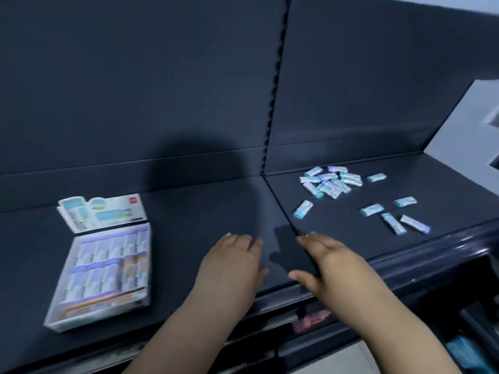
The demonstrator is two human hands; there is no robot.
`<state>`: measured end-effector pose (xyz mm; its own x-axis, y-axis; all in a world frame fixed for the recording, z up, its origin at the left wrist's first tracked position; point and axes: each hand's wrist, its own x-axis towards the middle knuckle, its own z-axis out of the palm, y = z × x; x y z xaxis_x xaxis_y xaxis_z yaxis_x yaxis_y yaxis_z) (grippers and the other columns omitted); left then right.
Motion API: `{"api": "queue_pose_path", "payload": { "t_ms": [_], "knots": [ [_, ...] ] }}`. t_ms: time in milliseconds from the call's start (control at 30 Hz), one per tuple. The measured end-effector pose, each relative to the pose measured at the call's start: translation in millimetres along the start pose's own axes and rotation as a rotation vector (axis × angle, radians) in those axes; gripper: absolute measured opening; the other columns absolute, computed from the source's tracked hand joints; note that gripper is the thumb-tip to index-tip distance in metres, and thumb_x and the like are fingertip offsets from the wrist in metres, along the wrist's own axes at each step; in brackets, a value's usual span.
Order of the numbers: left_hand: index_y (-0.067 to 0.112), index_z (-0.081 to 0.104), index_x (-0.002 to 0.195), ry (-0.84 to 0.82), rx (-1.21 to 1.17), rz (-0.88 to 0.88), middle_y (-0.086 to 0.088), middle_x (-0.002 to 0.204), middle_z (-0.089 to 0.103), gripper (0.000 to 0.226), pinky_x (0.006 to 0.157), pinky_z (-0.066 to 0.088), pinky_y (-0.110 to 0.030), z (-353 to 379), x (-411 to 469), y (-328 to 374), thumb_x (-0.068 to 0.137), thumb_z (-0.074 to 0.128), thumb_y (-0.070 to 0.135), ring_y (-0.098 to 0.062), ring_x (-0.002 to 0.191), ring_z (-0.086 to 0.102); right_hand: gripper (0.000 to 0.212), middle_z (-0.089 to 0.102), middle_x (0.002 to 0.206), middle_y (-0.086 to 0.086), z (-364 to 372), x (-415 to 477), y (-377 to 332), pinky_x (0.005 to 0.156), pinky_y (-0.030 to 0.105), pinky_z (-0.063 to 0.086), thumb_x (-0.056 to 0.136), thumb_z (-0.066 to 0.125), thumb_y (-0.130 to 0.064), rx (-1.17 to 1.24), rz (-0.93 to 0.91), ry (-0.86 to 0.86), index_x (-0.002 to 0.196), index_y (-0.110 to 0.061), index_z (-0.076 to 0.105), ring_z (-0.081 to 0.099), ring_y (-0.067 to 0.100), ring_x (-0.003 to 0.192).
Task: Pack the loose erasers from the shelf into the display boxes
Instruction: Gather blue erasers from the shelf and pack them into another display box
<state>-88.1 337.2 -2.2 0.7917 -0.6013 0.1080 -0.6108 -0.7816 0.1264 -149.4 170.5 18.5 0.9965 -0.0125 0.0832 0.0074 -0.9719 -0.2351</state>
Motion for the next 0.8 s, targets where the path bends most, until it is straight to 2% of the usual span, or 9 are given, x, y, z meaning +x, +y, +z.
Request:
{"api": "queue_pose_path", "payload": {
  "t_ms": [167, 367, 567, 700, 800],
  "knots": [
    [0.02, 0.018, 0.148, -0.007, 0.037, -0.049, 0.003, 0.143, 0.037, 0.061, 0.115, 0.006, -0.027, 11, 36, 78, 0.096, 0.037, 0.046, -0.018, 0.132, 0.031, 0.068, 0.028, 0.151, -0.006, -28, -15, 83, 0.109, 0.015, 0.017, 0.087, 0.05, -0.052, -0.034, -0.016, -0.014, 0.144, -0.025, 0.026, 0.021, 0.006, 0.14],
    [0.023, 0.018, 0.148, 0.02, 0.029, -0.125, 0.006, 0.142, 0.038, 0.059, 0.114, 0.007, -0.025, 24, 64, 135, 0.097, 0.034, 0.046, -0.015, 0.131, 0.033, 0.066, 0.025, 0.152, -0.009, -46, -17, 153, 0.108, 0.016, 0.019, 0.088, 0.05, -0.05, -0.05, -0.02, -0.045, 0.145, -0.028, 0.024, 0.02, 0.004, 0.14],
    [0.024, 0.018, 0.148, 0.002, 0.05, -0.162, 0.007, 0.142, 0.037, 0.058, 0.113, 0.011, -0.026, 29, 94, 152, 0.097, 0.033, 0.046, -0.015, 0.13, 0.033, 0.064, 0.032, 0.148, -0.013, -48, 2, 187, 0.107, 0.018, 0.026, 0.086, 0.054, -0.05, 0.015, -0.04, -0.046, 0.142, -0.029, 0.03, 0.029, 0.004, 0.135],
    [0.024, 0.018, 0.148, -0.006, 0.05, -0.154, 0.007, 0.142, 0.037, 0.058, 0.111, 0.017, -0.025, 31, 118, 148, 0.096, 0.034, 0.047, -0.015, 0.13, 0.032, 0.064, 0.032, 0.148, -0.013, -51, 24, 202, 0.107, 0.017, 0.023, 0.087, 0.053, -0.049, 0.018, -0.033, -0.033, 0.142, -0.029, 0.03, 0.028, 0.004, 0.136],
    [0.024, 0.018, 0.148, -0.027, 0.052, -0.141, 0.006, 0.144, 0.035, 0.059, 0.113, 0.014, -0.027, 32, 141, 141, 0.096, 0.035, 0.047, -0.016, 0.131, 0.032, 0.062, 0.035, 0.146, -0.013, -54, 41, 217, 0.105, 0.017, 0.025, 0.086, 0.055, -0.048, 0.005, 0.003, -0.041, 0.141, -0.029, 0.032, 0.03, 0.004, 0.135]
  ]
}}
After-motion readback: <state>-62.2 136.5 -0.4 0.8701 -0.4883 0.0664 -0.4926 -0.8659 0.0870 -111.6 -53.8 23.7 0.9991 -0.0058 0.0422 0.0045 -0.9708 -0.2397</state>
